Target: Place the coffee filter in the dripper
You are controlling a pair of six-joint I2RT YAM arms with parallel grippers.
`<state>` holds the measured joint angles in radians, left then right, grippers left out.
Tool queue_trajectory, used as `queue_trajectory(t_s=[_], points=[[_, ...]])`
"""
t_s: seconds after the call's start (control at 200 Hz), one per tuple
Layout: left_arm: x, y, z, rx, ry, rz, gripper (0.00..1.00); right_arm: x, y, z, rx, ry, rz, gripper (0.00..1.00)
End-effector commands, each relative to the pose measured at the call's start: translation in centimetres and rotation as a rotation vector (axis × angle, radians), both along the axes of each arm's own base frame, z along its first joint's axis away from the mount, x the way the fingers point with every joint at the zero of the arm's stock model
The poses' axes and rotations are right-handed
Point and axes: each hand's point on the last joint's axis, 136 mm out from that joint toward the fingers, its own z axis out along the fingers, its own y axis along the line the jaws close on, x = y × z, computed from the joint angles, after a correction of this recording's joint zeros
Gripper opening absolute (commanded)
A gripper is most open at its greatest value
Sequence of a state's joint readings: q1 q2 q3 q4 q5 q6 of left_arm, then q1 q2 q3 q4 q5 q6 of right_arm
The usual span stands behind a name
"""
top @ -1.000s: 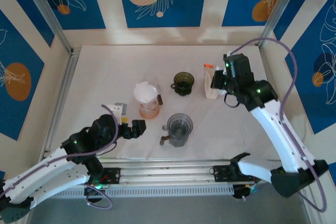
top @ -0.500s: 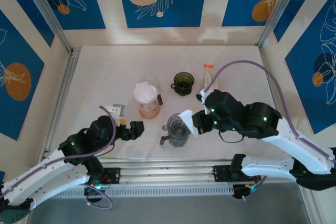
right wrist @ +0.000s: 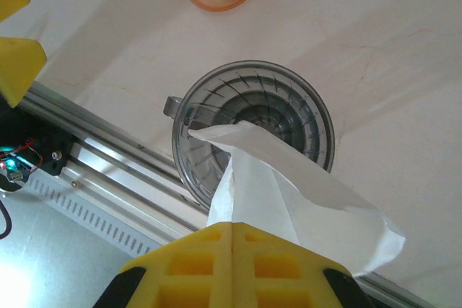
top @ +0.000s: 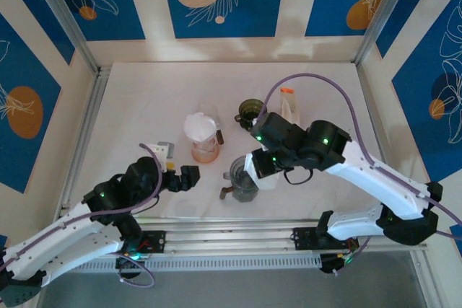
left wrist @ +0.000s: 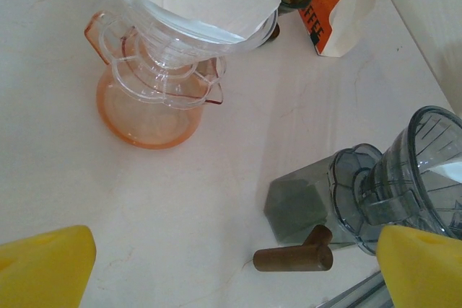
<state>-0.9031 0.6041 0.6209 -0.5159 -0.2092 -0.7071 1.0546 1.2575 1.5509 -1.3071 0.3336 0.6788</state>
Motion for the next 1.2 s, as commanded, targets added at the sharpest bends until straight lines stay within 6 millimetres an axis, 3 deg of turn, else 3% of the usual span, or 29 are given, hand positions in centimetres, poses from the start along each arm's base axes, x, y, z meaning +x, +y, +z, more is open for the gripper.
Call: queue_trajectory(t_s=[0.0, 0.38, 0.73, 0.79, 0.9, 0.965, 1.08, 1.196], points=[[0.2, -0.4, 1.5, -0.029, -0.011, -0.013, 1.0, -0.2, 0.9, -0.5, -0.024, 0.054, 0.069, 0.0], [0.2, -1.0, 1.6, -0.046, -0.005, -0.029, 1.0, 1.0, 4.6, -2.7, -0.02, 0.124, 0.137, 0.0], [0.2, -1.9, 1.8, -0.066, 0.009, -0.05, 1.0, 2.5, 4.9, -6.1, -0.04, 0.165, 0.107, 0.0], [0.2, -2.0, 1.8, -0.068, 0.012, -0.055, 1.0, 2.5, 4.8, -6.1, -0.035, 0.162, 0.104, 0.07], [0.1, -2.4, 2.1, -0.076, 0.015, -0.069, 1.0, 2.6, 4.7, -4.9, -0.012, 0.119, 0.101, 0.36], [0.1, -2.6, 2.5, -0.083, 0.007, -0.082, 1.0, 2.7, 4.3, -4.0, -0.002, 0.077, 0.097, 0.45], [0.2, -3.3, 3.7, -0.081, -0.028, -0.121, 0.92, 3.2, 3.3, -2.9, -0.007, 0.013, 0.068, 0.51], [0.4, -4.4, 5.0, -0.063, -0.04, -0.17, 0.92, 3.6, 2.0, -1.8, -0.007, -0.067, 0.024, 0.53]])
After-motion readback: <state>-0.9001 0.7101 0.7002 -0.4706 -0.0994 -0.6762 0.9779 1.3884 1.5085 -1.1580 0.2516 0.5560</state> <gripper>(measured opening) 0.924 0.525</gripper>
